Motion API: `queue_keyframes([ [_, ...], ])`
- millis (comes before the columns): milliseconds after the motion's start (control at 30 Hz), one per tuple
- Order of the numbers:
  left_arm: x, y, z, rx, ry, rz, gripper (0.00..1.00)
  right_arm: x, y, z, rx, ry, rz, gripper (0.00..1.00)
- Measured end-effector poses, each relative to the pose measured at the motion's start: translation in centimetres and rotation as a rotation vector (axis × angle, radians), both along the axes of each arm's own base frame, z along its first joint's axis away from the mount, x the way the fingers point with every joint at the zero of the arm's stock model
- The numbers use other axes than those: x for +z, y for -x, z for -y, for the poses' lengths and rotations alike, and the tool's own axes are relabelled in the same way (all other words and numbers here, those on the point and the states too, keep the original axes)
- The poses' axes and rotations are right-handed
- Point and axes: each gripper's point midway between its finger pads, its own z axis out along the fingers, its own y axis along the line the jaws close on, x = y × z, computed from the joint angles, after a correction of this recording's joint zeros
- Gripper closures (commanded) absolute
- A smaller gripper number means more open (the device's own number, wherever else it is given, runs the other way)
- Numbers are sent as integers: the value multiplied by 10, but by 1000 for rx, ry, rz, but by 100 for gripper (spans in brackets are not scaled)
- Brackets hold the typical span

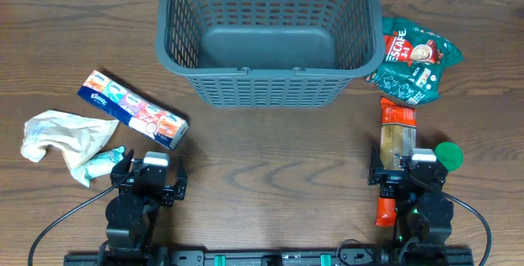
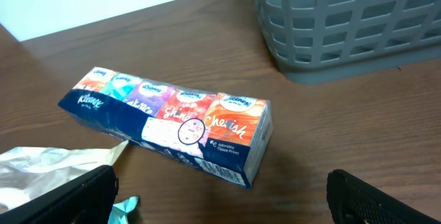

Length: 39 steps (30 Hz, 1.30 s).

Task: Pack container

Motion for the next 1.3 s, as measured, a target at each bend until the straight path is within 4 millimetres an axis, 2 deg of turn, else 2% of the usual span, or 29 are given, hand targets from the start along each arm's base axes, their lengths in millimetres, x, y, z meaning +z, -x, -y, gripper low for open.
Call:
queue_keyframes([
  [267,0,0,0,0,0,0,1,0,0,0,-2,-7,1,1],
  [700,0,0,0,0,0,1,2,-4,-1,-4,-63,-258,9,1],
  [967,0,0,0,0,0,1,2,-10,-1,-11,-51,-322,-32,1],
  [1067,0,0,0,0,0,1,2,1,-2,-13,-44,-329,-40,1],
  [1200,0,0,0,2,4,2,2,34,-7,-19,-6,-346,-35,1],
  [1300,0,0,0,3,7,2,2,49,-9,-24,9,-357,-84,1],
])
